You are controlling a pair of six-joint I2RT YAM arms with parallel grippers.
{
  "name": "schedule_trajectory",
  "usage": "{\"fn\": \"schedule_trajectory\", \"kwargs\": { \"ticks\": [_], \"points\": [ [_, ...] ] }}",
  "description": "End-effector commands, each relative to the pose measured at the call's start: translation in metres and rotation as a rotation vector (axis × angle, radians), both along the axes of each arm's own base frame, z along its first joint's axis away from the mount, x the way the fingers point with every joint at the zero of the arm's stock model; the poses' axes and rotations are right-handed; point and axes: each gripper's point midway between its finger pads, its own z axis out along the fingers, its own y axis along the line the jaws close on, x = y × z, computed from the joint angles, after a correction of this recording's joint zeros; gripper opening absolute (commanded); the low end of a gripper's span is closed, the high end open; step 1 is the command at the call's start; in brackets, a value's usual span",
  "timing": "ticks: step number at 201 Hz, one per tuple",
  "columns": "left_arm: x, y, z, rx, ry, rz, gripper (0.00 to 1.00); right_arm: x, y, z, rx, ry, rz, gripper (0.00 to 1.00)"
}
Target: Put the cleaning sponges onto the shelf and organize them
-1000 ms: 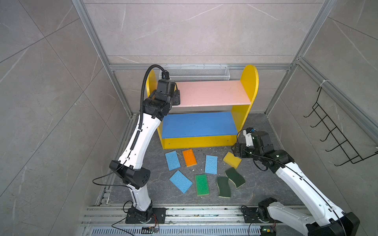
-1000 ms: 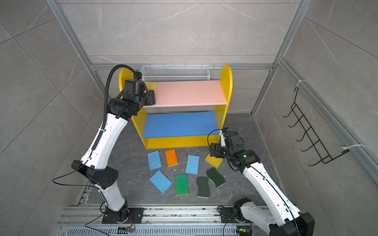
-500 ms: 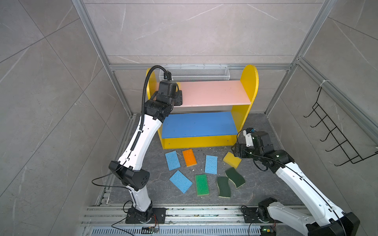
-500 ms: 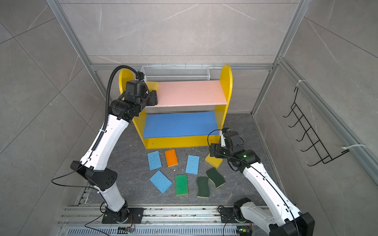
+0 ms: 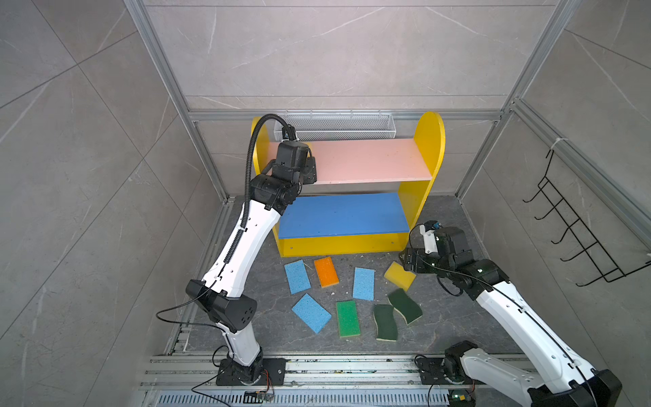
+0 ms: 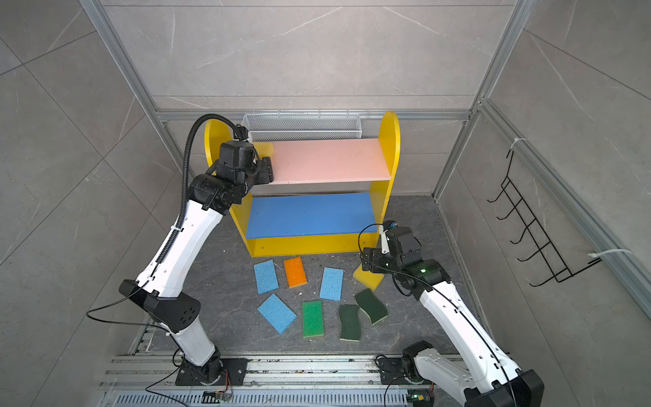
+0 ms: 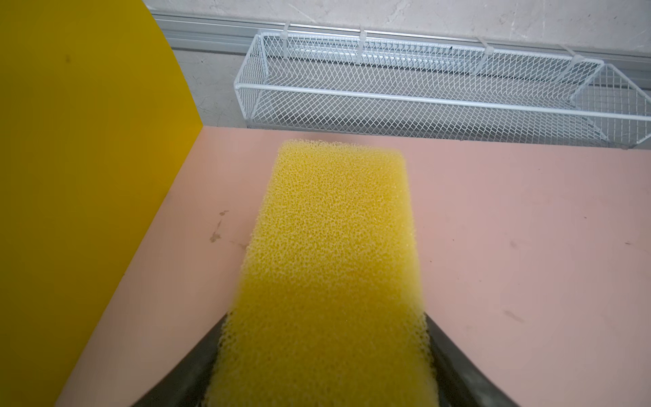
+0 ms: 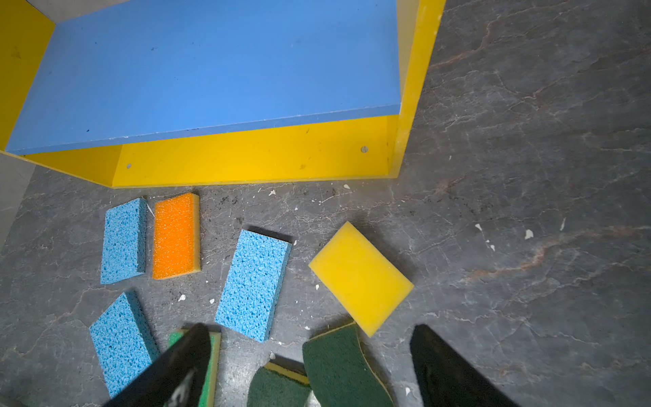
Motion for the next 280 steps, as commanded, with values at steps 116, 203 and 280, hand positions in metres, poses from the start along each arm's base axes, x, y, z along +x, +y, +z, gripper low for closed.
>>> {"fn": "schedule_trajectory", "kwargs": {
  "ticks": [116, 203, 280],
  "points": [
    [-0.001, 0.007, -0.049, 0.056, 0.180, 0.067, 0.85, -0.006, -0.002, 0.005, -0.021, -0.008, 0.013, 0.91],
    [-0.017, -0.004, -0.038, 0.077, 0.164, -0.001, 0.87, -0.007, -0.004, 0.007, -0.017, -0.014, 0.007, 0.91],
    [-0.042, 0.004, -0.036, 0.074, 0.174, -0.012, 0.88, -0.011, -0.005, 0.013, -0.009, -0.027, 0.000, 0.91]
  ]
}}
